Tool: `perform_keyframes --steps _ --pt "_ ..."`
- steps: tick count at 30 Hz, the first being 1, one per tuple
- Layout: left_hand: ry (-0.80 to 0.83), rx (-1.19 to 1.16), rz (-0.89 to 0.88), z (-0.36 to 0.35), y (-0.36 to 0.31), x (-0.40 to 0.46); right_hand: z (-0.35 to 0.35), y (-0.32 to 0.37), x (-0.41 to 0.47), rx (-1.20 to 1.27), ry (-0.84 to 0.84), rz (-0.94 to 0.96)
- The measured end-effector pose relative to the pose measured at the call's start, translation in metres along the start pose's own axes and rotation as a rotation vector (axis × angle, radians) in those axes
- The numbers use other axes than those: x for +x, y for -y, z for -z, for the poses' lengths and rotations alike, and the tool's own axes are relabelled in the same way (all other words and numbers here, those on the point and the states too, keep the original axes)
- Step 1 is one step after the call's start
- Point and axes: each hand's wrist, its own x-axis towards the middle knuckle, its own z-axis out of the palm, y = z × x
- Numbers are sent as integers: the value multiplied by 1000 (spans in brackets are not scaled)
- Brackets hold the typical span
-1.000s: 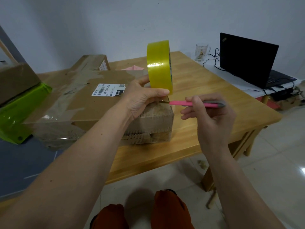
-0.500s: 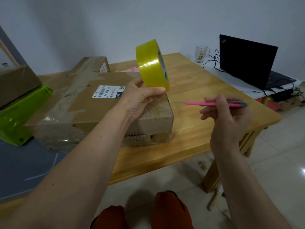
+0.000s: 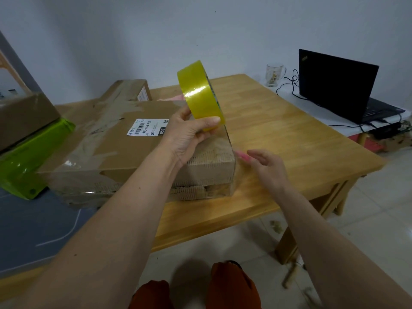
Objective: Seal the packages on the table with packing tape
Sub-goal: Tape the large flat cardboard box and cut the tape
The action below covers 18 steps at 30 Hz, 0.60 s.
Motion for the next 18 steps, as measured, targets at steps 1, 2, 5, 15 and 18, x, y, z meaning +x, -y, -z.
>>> perform_keyframes --steps 1,2,5,15,18 --pt "-7 2 -1 0 0 0 1 0 1 -134 23 2" --pt "-13 4 -3 1 0 1 3 3 -1 -240 13 15" --pt "-41 9 -25 1 0 1 3 17 -19 -392 -295 367" --pt "-115 12 -57 3 1 2 -60 51 -71 -801 -186 968" --pt "-130 22 -51 1 4 3 -65 76 -64 -981 -15 770"
